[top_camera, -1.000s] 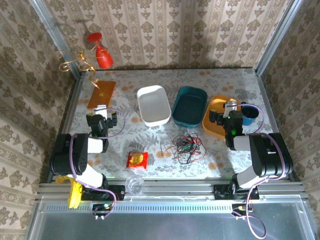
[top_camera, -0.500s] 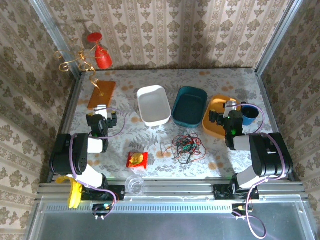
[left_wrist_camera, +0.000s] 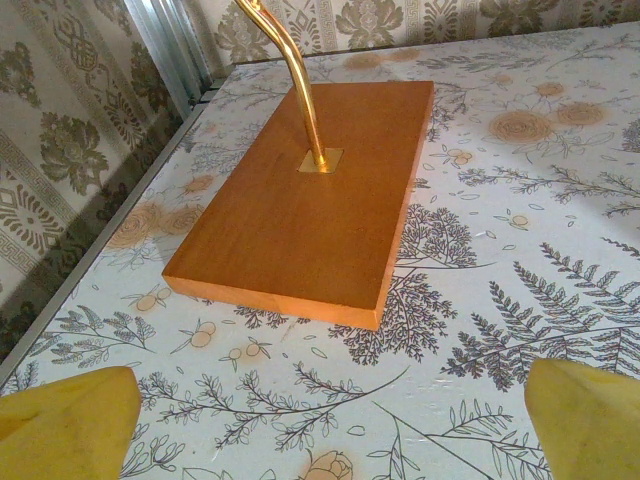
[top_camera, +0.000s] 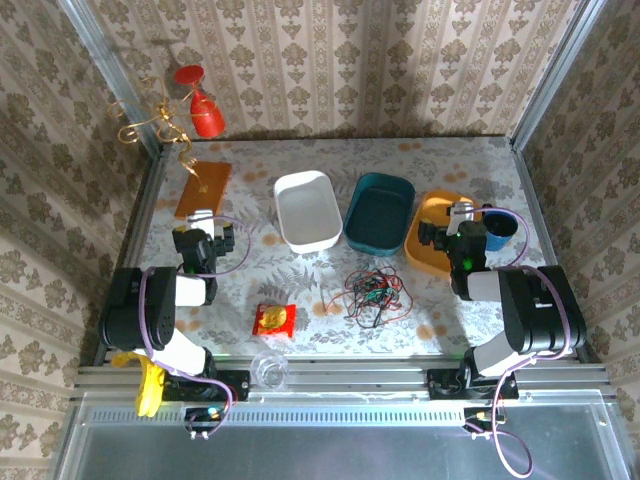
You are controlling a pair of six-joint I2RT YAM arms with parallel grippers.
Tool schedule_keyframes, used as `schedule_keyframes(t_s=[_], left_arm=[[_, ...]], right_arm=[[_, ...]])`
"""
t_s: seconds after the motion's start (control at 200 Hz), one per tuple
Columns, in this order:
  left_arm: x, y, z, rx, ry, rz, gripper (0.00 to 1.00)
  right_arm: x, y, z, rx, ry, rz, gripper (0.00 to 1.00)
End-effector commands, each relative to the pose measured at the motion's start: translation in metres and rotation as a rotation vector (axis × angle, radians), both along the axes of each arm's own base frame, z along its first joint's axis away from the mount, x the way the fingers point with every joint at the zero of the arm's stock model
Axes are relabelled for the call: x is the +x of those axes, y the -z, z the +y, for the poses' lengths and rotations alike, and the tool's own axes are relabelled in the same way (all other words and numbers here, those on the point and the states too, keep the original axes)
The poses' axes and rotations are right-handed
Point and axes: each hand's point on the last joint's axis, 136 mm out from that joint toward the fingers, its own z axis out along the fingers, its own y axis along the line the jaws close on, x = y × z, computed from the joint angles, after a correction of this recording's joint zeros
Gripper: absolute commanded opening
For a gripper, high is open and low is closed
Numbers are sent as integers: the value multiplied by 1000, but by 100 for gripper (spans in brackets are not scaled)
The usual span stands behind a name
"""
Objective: Untangle the cables
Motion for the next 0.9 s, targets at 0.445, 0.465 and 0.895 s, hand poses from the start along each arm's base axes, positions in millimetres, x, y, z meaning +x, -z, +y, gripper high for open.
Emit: schedule_keyframes(t_s=[0.445,0.465,0.895], left_arm=[[0,-62,17,43,-176,32,100],[-1,-63,14,50,-174,51,100],[-46,-97,-178,80,275,34,100]], right_arm=[[-17,-64,-3,39,154,197,90],[-20,-69,0,39,156,185,90],[-96,-62,150,96,-152,375,89]])
